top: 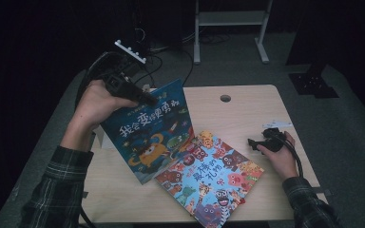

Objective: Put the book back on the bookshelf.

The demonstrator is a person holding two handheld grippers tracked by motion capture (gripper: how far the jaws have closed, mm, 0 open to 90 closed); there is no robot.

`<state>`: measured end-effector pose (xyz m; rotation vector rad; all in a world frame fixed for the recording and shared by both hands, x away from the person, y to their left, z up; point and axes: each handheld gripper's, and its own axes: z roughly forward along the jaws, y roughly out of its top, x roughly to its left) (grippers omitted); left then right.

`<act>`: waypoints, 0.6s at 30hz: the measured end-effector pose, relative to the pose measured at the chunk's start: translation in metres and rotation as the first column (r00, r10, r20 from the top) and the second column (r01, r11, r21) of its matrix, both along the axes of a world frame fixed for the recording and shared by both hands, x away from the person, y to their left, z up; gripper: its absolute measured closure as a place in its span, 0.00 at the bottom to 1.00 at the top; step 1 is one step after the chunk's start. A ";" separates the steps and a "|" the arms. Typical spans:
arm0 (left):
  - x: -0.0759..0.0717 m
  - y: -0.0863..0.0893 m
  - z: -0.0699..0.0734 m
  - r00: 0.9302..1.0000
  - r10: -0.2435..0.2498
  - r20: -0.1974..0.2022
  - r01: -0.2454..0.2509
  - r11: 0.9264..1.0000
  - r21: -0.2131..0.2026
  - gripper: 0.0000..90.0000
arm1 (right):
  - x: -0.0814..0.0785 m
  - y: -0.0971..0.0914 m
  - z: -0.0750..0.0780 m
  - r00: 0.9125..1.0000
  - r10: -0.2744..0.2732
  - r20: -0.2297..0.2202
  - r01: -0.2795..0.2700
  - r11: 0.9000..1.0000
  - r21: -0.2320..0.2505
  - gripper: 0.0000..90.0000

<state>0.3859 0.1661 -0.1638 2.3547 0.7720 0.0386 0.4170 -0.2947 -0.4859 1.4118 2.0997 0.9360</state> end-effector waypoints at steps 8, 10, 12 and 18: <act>-0.004 0.028 0.006 0.997 0.071 0.016 -0.071 0.997 0.013 0.92 | 0.000 0.000 0.000 1.000 -0.004 -0.008 0.004 1.000 -0.001 0.13; -0.005 0.036 0.007 0.996 0.089 0.018 -0.089 0.996 0.010 0.92 | 0.000 0.000 0.000 1.000 -0.004 -0.008 0.004 1.000 -0.002 0.13; -0.006 0.044 0.009 0.995 0.103 0.019 -0.103 0.995 0.010 0.92 | 0.000 0.000 0.000 1.000 -0.005 -0.009 0.005 1.000 -0.001 0.13; -0.011 0.065 0.007 0.988 0.152 0.037 -0.153 0.988 0.018 0.92 | 0.000 0.000 0.000 1.000 -0.005 -0.009 0.005 1.000 -0.001 0.13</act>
